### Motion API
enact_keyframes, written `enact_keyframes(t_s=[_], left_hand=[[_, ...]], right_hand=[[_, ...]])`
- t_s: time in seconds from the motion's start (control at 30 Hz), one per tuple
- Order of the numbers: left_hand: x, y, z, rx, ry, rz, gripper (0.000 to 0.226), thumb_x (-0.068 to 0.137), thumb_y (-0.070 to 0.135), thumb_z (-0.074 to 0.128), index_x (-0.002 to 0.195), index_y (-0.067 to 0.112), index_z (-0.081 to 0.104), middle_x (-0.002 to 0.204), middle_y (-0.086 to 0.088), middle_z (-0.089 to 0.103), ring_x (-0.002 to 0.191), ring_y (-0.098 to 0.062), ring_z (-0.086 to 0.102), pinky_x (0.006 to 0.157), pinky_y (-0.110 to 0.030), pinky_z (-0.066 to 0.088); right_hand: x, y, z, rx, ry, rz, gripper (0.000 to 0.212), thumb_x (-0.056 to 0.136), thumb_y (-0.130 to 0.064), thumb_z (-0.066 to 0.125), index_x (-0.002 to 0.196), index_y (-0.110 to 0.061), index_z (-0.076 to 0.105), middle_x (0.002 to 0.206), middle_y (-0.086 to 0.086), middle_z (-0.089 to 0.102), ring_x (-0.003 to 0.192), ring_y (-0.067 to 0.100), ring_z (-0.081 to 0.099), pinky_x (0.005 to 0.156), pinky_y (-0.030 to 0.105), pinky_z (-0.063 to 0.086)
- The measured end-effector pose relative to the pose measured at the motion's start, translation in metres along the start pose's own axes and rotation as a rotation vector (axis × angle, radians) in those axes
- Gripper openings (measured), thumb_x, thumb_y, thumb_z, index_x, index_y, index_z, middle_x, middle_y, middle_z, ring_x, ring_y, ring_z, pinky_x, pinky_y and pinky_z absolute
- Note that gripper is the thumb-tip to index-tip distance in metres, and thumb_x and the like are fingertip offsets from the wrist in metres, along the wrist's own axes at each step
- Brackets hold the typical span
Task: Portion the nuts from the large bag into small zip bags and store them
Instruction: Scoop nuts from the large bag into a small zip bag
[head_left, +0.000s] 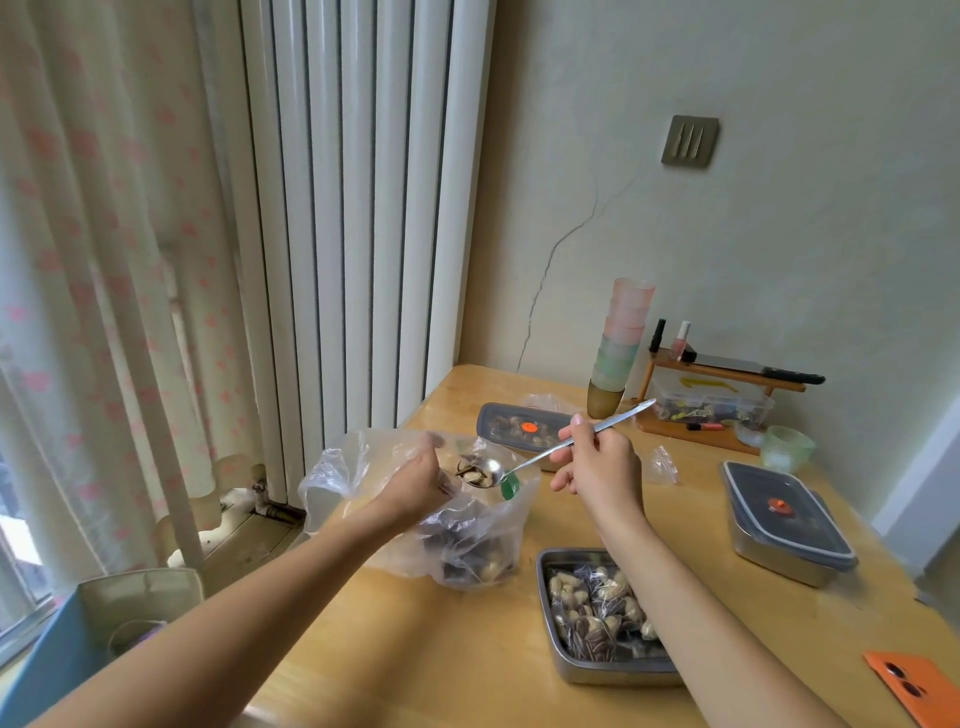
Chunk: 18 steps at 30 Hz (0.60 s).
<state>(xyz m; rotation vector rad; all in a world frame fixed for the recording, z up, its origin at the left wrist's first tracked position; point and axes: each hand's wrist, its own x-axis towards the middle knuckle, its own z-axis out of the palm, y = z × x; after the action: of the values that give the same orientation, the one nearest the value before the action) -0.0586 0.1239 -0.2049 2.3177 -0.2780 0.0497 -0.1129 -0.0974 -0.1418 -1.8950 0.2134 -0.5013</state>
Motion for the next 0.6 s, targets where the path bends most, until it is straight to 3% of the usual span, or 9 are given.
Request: enact_keyframes(t_s=[0.1, 0.2, 0.37, 0.5, 0.6], left_hand=[[0.003, -0.002, 0.009, -0.08, 0.015, -0.013, 0.066, 0.092, 0.005, 0.066, 0.145, 0.006, 0.026, 0.1, -0.016, 0.073, 0.098, -0.031, 0.068, 0.092, -0.042, 0.052], [0.003, -0.005, 0.013, -0.222, -0.006, -0.047, 0.078, 0.084, 0.007, 0.077, 0.14, 0.014, 0.023, 0.095, -0.01, 0.077, 0.096, -0.027, 0.072, 0.095, -0.044, 0.053], [0.003, -0.004, 0.017, -0.296, -0.011, -0.071, 0.095, 0.073, 0.015, 0.093, 0.135, 0.02, 0.021, 0.089, -0.006, 0.078, 0.089, -0.018, 0.073, 0.077, -0.024, 0.053], [0.004, -0.002, 0.019, -0.301, -0.01, -0.067, 0.096, 0.073, 0.018, 0.094, 0.134, 0.018, 0.02, 0.089, -0.008, 0.074, 0.085, -0.021, 0.071, 0.085, -0.034, 0.057], [0.002, 0.002, 0.019, -0.317, -0.012, -0.072, 0.093, 0.075, 0.017, 0.092, 0.131, 0.021, 0.017, 0.091, -0.001, 0.068, 0.08, -0.011, 0.065, 0.071, -0.019, 0.051]], right_hand=[[-0.004, -0.007, 0.002, -0.017, -0.006, -0.064, 0.038, 0.109, -0.037, 0.045, 0.088, -0.016, 0.069, 0.072, -0.002, 0.074, 0.051, 0.019, 0.07, 0.06, 0.03, 0.048], [-0.008, -0.012, 0.005, -0.083, -0.022, -0.147, 0.037, 0.11, -0.037, 0.046, 0.09, -0.016, 0.07, 0.07, -0.002, 0.073, 0.05, 0.014, 0.068, 0.057, 0.02, 0.046], [-0.015, -0.017, 0.006, -0.205, -0.044, -0.363, 0.041, 0.109, -0.034, 0.05, 0.081, -0.011, 0.071, 0.053, -0.004, 0.065, 0.049, 0.005, 0.065, 0.062, 0.004, 0.042], [-0.023, -0.025, 0.011, -0.279, -0.127, -0.674, 0.031, 0.108, -0.029, 0.052, 0.089, -0.012, 0.069, 0.061, -0.011, 0.063, 0.051, 0.003, 0.062, 0.061, 0.018, 0.051], [-0.026, -0.026, 0.018, -0.352, -0.188, -0.844, 0.028, 0.107, -0.034, 0.05, 0.095, -0.014, 0.065, 0.069, -0.012, 0.06, 0.056, 0.006, 0.057, 0.059, 0.025, 0.049]])
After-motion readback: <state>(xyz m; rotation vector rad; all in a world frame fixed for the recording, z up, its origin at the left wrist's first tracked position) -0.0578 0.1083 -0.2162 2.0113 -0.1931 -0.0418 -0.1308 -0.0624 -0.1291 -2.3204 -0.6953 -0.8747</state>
